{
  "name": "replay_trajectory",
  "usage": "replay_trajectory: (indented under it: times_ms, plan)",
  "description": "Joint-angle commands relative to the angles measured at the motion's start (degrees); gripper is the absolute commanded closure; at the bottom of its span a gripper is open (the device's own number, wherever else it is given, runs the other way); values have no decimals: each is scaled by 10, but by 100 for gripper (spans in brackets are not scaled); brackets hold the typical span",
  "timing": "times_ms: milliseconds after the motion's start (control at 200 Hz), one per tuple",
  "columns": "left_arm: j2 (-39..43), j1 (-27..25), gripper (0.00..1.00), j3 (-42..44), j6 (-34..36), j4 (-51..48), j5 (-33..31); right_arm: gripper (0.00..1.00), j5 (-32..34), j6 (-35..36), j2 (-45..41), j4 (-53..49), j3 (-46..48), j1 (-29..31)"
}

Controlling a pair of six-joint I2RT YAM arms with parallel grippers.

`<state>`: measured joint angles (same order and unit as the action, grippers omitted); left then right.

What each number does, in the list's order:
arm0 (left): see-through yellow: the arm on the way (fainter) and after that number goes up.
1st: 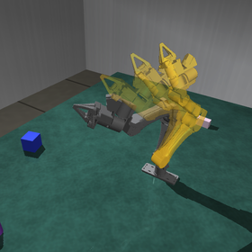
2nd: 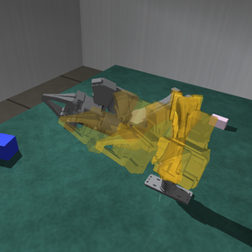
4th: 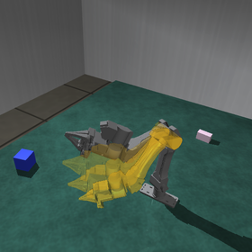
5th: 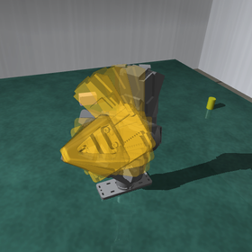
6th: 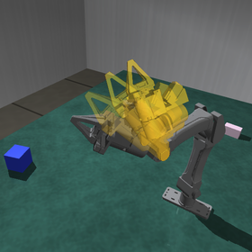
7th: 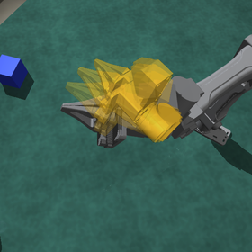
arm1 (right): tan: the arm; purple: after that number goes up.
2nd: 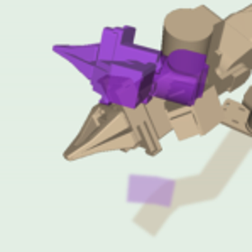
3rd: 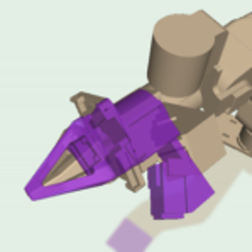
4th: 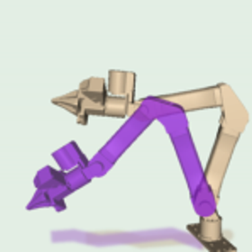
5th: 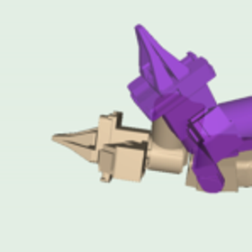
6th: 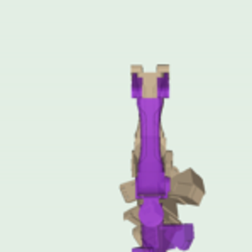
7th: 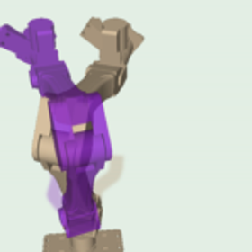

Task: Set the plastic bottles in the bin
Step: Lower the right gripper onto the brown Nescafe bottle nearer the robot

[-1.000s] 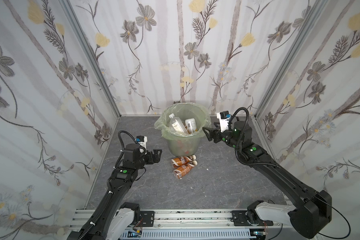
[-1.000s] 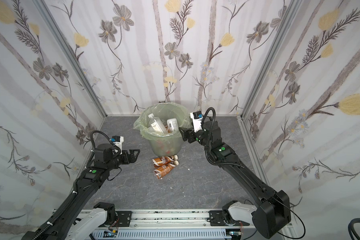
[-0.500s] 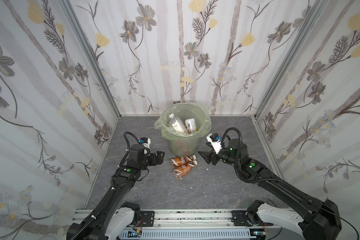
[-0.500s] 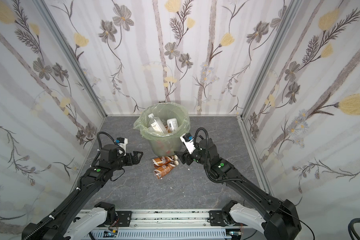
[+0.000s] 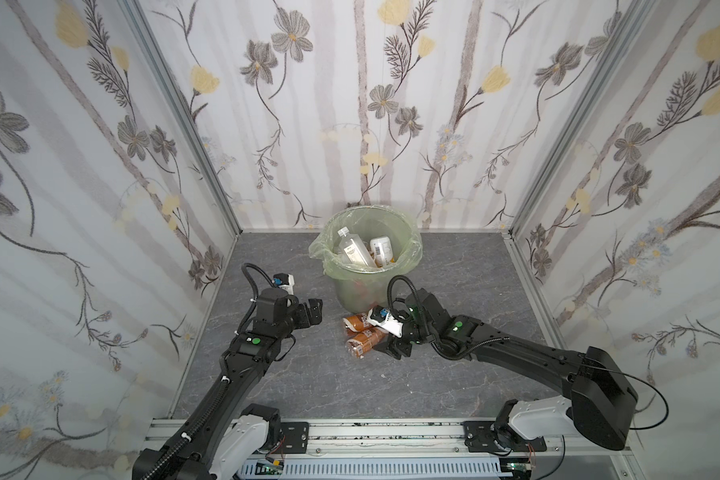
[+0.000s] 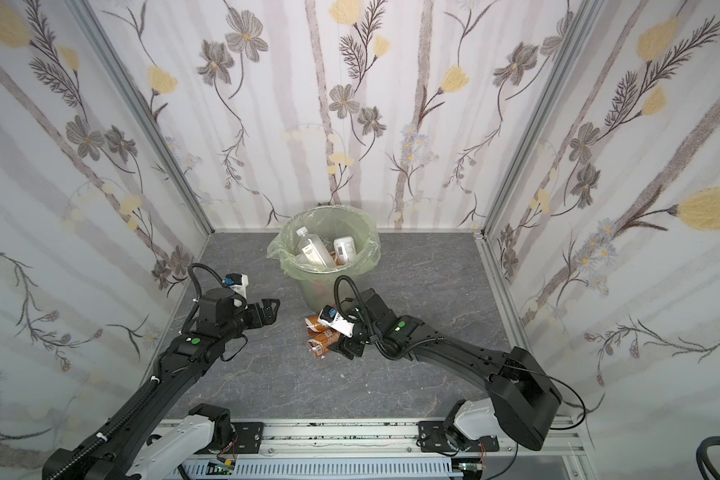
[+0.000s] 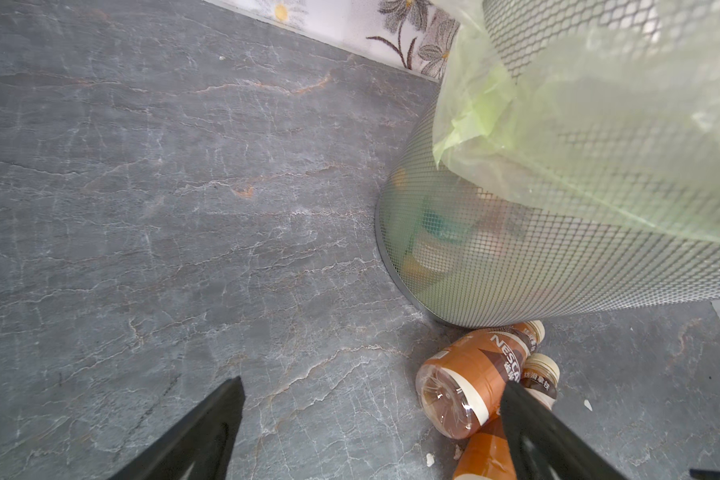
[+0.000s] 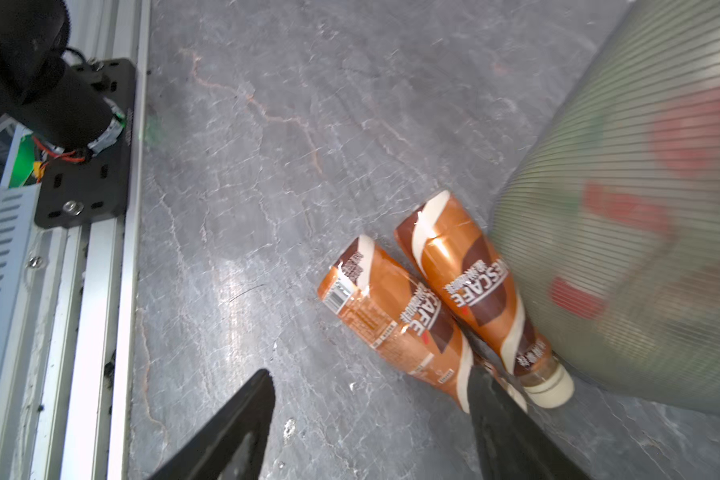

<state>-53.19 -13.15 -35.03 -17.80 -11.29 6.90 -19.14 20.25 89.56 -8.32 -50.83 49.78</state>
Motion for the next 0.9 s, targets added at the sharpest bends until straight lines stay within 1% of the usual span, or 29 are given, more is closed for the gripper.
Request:
replay_trajectory:
  times_ms: [0, 70, 280, 530, 780, 899]
  plan:
    - [0, 3, 2, -5, -7, 11, -28, 26, 1, 43, 43, -30, -26, 13]
    - [0, 4, 2, -5, -7, 11, -32, 28, 8, 50, 63, -32, -38, 23]
    - [14, 7, 2, -2, -7, 11, -42, 29, 21, 55, 103, -23, -56, 38]
    - [9, 12, 2, -3, -5, 11, -42, 30, 83, 72, 155, -34, -87, 53]
    - [8, 15, 2, -4, -5, 11, -41, 27, 149, 70, 181, -4, -91, 62]
    - [8, 15, 2, -4, -5, 11, -39, 27, 165, 70, 198, -4, -96, 65]
